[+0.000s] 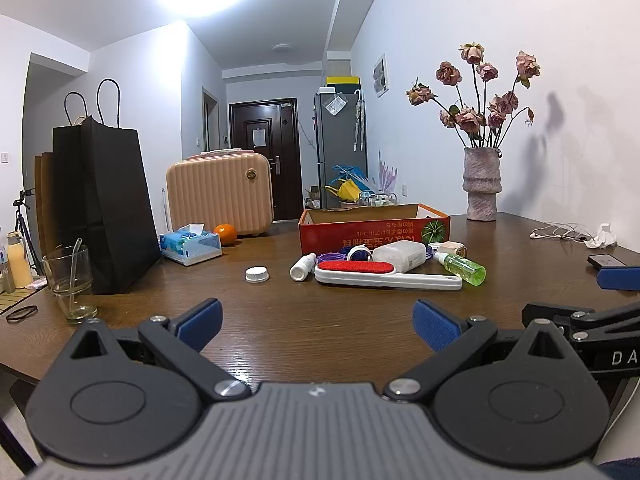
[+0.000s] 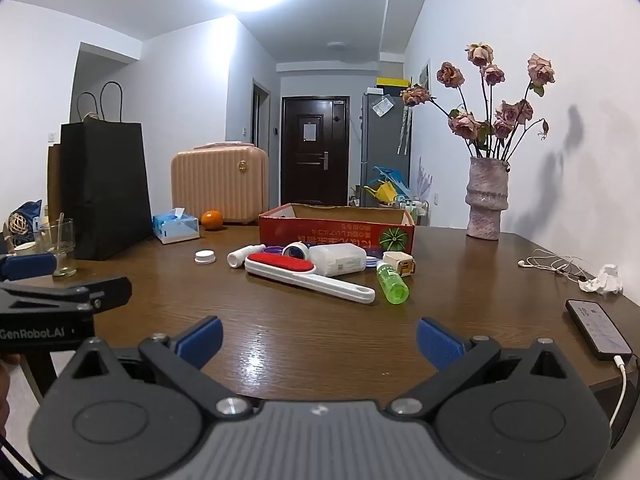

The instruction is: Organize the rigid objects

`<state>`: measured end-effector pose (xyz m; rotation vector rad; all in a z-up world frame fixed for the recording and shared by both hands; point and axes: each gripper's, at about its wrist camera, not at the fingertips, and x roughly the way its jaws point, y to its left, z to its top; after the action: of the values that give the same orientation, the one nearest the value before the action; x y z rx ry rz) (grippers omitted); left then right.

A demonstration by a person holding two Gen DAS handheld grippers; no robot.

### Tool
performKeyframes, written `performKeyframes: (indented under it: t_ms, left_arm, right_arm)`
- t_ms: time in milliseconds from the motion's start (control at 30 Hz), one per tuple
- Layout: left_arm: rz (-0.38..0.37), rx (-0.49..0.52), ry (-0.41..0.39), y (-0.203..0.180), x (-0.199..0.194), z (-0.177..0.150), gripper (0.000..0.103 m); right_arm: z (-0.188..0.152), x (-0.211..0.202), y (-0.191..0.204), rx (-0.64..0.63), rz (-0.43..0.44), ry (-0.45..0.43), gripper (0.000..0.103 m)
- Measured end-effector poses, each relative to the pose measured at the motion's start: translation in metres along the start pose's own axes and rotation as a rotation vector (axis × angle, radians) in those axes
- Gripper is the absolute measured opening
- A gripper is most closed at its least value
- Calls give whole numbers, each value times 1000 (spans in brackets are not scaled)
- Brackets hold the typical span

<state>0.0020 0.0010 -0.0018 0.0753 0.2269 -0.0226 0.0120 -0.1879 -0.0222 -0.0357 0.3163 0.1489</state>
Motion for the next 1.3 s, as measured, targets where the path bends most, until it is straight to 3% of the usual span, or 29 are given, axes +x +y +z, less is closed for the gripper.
performKeyframes:
  t_ms: [1300]
  left_arm:
    - [-5,9,7,-1,-1,-2,103]
  right_arm:
    - [-2,1,0,9,-7,-2,103]
